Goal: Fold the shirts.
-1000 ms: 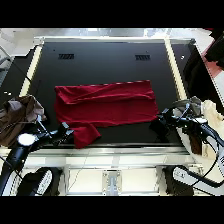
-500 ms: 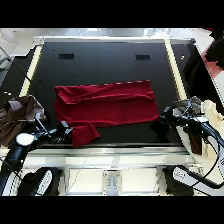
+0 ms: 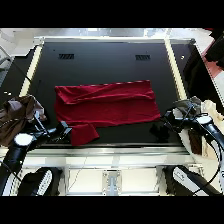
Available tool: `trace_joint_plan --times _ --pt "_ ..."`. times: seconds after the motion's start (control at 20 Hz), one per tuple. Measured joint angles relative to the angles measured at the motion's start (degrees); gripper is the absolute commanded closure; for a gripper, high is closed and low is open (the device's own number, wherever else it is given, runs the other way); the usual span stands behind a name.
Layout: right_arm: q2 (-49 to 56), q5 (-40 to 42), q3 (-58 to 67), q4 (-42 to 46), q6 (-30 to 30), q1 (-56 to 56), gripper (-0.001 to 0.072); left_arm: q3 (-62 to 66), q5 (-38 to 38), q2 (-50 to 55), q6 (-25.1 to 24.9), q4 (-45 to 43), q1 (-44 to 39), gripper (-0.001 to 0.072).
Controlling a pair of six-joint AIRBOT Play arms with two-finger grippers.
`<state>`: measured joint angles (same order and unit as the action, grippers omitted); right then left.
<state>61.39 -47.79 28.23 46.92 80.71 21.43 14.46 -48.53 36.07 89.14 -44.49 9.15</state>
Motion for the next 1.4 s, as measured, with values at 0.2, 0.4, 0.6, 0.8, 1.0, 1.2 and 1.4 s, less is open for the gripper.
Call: trace_joint_plan --times 0.2,0.4,0.6,0.8,1.0,1.2,1.4 --pt "3.6 2.7 -0.7 -6.6 -0.8 -0.1 0.0240 0.0 -0.1 0.0 0.0 0.0 0.0 0.0693" --pt "7.5 4.7 -0.9 -13.3 -3.7 -2.3 0.0388 0.0 -0.1 0.0 0.0 0.0 0.0 0.0694" --pt "9.1 9.8 -0.9 -16.9 -4.7 -4.8 0.0695 0.0 -0.1 0.0 0.0 0.0 0.0 0.0694" --pt "8.7 11.3 -0.9 -20.1 -5.2 -5.6 0.0697 0.0 -0.1 -0.2 0.0 0.0 0.0 0.0693" --pt "3.3 8.7 -0.9 -18.9 -5.3 -5.7 0.0697 0.8 -1.0 -4.2 0.0 0.0 0.0 0.0694" --pt "-7.0 0.9 -0.9 -12.0 -3.7 -5.8 0.0697 2.5 -4.0 -14.1 4.0 -1.6 0.0 0.0695" --pt "-20.0 -8.5 -0.9 -1.0 2.2 -5.8 0.0698 4.1 -7.1 -24.8 15.3 -11.7 0.0 0.0696"
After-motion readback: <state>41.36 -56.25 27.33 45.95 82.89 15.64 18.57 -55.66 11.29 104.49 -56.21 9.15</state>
